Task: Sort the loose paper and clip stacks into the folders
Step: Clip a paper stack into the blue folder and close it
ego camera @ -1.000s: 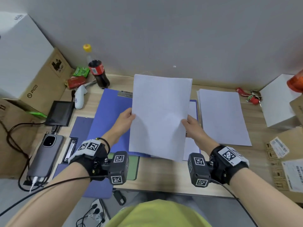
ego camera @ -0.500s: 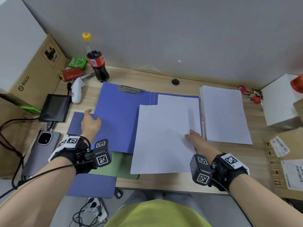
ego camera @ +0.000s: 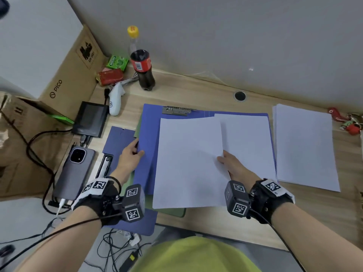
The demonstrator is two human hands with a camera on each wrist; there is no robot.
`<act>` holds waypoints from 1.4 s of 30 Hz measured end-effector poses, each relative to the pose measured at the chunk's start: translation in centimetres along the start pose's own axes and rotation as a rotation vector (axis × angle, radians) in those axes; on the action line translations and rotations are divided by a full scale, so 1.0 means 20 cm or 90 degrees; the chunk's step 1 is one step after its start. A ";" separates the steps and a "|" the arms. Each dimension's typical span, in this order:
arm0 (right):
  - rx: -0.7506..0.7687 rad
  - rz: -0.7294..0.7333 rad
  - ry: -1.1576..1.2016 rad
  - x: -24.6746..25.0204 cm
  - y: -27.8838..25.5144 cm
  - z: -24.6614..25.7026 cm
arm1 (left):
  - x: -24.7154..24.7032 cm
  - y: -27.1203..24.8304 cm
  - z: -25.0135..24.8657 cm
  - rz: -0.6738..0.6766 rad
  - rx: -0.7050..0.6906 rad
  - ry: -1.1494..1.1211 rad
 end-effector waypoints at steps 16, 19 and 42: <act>-0.063 0.026 0.029 -0.16 0.22 0.07 | 0.02 0.12 -0.29 -0.170 -0.178 0.286; -0.076 0.027 0.033 -0.18 0.23 0.05 | -0.01 0.15 -0.31 -0.063 -0.104 0.194; 0.077 -0.016 0.030 -0.21 0.27 0.21 | -0.04 0.28 -0.23 -0.058 0.017 -0.001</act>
Point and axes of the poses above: each hand's wrist, its own y-axis towards the middle knuckle, its own x-axis out of the back of the hand, z = x × y, the point moved 4 cm from there along y, towards the middle knuckle, and after that the axes turned 10 degrees about x, right-handed, at the moved point
